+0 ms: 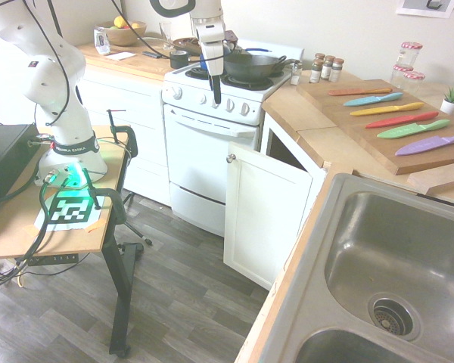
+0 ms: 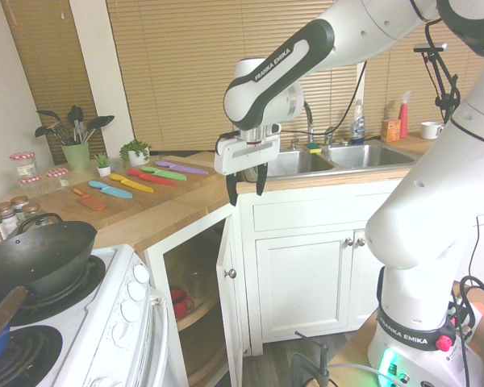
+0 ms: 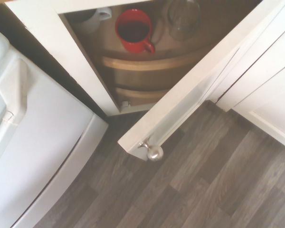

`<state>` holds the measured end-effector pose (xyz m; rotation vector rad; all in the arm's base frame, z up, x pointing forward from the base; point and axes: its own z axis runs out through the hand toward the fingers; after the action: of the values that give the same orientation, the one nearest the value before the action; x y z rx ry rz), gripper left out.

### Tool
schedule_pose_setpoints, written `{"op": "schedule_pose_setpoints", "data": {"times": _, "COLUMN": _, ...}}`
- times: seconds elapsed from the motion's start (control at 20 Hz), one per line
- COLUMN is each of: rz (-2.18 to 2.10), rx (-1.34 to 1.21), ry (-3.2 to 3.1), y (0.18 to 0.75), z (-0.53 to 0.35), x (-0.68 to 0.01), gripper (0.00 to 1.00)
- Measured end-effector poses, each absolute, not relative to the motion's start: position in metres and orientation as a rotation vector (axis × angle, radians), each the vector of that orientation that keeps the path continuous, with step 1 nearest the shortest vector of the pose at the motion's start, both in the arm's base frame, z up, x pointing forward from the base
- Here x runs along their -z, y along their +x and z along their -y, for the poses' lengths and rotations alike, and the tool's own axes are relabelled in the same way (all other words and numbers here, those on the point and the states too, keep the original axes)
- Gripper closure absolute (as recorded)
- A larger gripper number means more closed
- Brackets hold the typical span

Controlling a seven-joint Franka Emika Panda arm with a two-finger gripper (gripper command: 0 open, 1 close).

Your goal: Close the cabinet

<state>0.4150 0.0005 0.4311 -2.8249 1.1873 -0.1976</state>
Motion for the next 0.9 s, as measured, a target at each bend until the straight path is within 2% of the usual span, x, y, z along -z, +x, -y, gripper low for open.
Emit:
{"op": "schedule_pose_setpoints", "data": {"times": 0.25, "rz": -1.192, "rx": 0.176, "ry": -2.823, "y": 0.417, "z": 0.009, "x": -0.429, "gripper": 0.0}}
{"op": "schedule_pose_setpoints", "data": {"times": 0.55, "rz": -1.216, "rx": 0.18, "ry": -2.839, "y": 0.445, "z": 0.039, "x": -0.416, "gripper": 0.0}}
{"op": "schedule_pose_setpoints", "data": {"times": 0.9, "rz": -1.274, "rx": 0.117, "ry": -2.836, "y": 0.509, "z": 0.077, "x": -0.351, "gripper": 0.0}}
